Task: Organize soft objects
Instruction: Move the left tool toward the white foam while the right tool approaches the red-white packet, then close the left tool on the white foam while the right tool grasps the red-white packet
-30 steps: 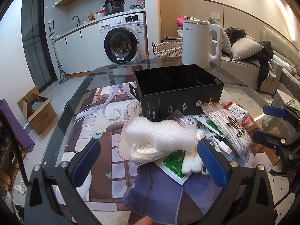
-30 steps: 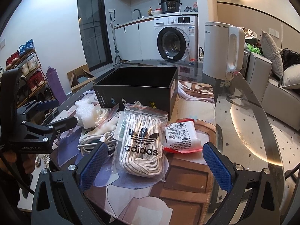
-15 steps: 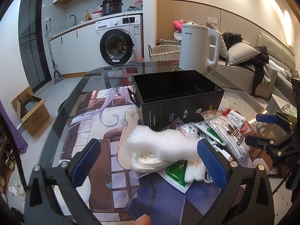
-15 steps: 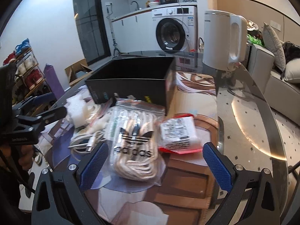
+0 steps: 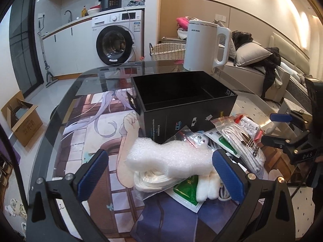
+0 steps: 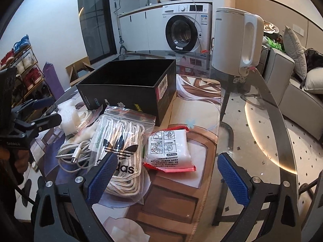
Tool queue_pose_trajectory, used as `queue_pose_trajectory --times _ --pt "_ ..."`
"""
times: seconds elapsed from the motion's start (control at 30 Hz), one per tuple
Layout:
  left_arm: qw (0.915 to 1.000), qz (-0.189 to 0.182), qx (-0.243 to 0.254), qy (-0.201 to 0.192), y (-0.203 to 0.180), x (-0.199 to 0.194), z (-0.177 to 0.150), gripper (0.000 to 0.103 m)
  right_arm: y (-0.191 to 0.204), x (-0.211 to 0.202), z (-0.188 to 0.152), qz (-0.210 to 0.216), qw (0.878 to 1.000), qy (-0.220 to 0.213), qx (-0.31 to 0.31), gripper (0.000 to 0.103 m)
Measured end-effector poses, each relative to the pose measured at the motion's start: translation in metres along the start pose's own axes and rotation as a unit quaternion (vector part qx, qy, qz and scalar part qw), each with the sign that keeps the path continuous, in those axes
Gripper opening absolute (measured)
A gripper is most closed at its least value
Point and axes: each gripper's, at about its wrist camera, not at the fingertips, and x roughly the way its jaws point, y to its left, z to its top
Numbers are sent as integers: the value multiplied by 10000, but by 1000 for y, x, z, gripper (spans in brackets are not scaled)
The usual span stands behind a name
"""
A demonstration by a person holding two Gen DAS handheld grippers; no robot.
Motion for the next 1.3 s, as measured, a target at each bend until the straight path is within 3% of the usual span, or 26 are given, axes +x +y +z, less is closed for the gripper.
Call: queue_pose_trajectory --times 0.2,0.53,0.93,1.0,1.07,1.3 --pt "9996 -65 289 24 -7 3 1 103 -8 12 3 -26 9998 190 -52 101" --pt "9990 -193 355 168 -10 14 4 103 -15 38 11 -103 9982 575 -108 88" --pt "9984 -280 409 260 -12 24 5 102 -15 45 10 119 9980 600 -175 51" --pt "9985 -289 404 242 -12 25 5 100 -14 42 9 118 9981 583 -181 50" --pt "9984 -353 387 234 -11 24 3 91 -13 40 8 111 9983 544 -204 49" --pt "9987 -402 309 68 -7 15 3 90 -10 27 6 34 9989 397 -232 48"
